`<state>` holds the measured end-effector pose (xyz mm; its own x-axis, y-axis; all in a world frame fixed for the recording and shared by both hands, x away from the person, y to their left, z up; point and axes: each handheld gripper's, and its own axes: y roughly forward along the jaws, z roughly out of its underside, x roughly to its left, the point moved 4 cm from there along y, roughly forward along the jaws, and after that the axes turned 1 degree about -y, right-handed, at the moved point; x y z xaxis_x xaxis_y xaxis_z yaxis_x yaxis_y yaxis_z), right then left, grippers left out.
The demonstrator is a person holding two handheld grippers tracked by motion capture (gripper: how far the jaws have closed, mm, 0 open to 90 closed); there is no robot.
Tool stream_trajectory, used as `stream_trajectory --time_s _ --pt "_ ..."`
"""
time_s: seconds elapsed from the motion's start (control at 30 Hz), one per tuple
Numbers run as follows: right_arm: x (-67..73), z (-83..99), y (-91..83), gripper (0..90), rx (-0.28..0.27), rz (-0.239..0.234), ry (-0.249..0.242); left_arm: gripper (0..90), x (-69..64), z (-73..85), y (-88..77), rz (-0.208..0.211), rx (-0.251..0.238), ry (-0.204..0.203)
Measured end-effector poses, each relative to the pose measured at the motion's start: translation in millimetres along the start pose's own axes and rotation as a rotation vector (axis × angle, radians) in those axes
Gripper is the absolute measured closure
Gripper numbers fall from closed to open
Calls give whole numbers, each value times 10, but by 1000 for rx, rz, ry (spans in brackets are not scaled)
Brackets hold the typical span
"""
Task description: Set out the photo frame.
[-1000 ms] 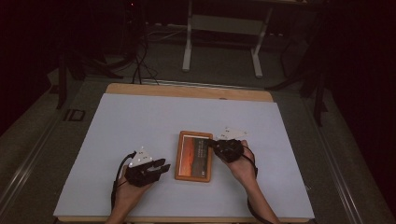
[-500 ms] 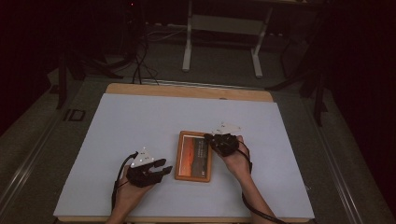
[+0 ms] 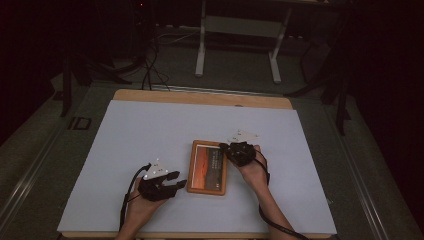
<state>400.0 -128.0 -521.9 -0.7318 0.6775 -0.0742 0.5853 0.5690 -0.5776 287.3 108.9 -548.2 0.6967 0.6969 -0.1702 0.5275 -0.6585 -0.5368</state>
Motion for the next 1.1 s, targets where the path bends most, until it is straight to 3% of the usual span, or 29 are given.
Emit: stream_trajectory --time_s 0.43,0.73,0.87,1.1 --pt "-65 124 -30 900 -3 3 37 476 -22 -18 -5 -2 -9 -25" --pt "-114 193 -25 900 5 10 60 420 -79 -37 2 42 -21 -38" --pt "-126 210 -21 900 9 16 58 414 -119 -45 30 35 -4 -11" --pt "-183 311 21 900 49 33 73 414 -144 -54 55 52 5 -12"
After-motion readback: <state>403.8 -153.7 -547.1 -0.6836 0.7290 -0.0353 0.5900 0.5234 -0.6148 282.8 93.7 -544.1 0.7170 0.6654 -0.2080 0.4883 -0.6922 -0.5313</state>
